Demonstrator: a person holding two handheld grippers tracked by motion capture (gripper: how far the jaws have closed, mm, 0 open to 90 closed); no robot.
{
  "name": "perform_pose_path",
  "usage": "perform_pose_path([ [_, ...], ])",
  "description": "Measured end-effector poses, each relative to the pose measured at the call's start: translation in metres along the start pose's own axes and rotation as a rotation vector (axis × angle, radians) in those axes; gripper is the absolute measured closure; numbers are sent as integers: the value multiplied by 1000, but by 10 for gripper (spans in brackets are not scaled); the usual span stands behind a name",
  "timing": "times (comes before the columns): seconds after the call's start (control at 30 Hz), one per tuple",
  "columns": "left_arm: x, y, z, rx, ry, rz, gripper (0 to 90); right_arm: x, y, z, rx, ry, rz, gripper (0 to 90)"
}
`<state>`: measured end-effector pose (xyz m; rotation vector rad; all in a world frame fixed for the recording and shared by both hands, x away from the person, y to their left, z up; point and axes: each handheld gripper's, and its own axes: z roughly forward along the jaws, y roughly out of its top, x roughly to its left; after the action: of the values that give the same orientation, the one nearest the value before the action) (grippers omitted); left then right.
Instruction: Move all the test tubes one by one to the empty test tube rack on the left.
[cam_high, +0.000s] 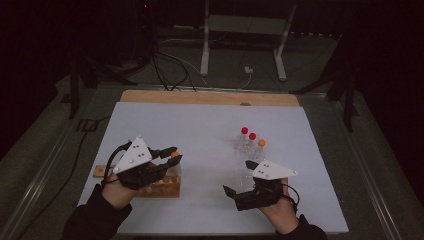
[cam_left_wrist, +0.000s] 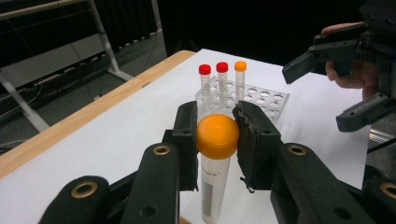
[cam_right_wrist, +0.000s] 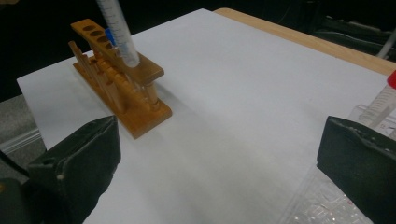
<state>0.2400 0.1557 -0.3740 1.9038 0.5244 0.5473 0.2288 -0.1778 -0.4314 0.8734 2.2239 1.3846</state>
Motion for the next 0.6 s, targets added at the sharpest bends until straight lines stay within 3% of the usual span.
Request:
perform_pose_path([
  [0.6, 21, -26, -46, 20, 153, -55, 718, -2, 1, -3, -12, -10, 3, 0],
])
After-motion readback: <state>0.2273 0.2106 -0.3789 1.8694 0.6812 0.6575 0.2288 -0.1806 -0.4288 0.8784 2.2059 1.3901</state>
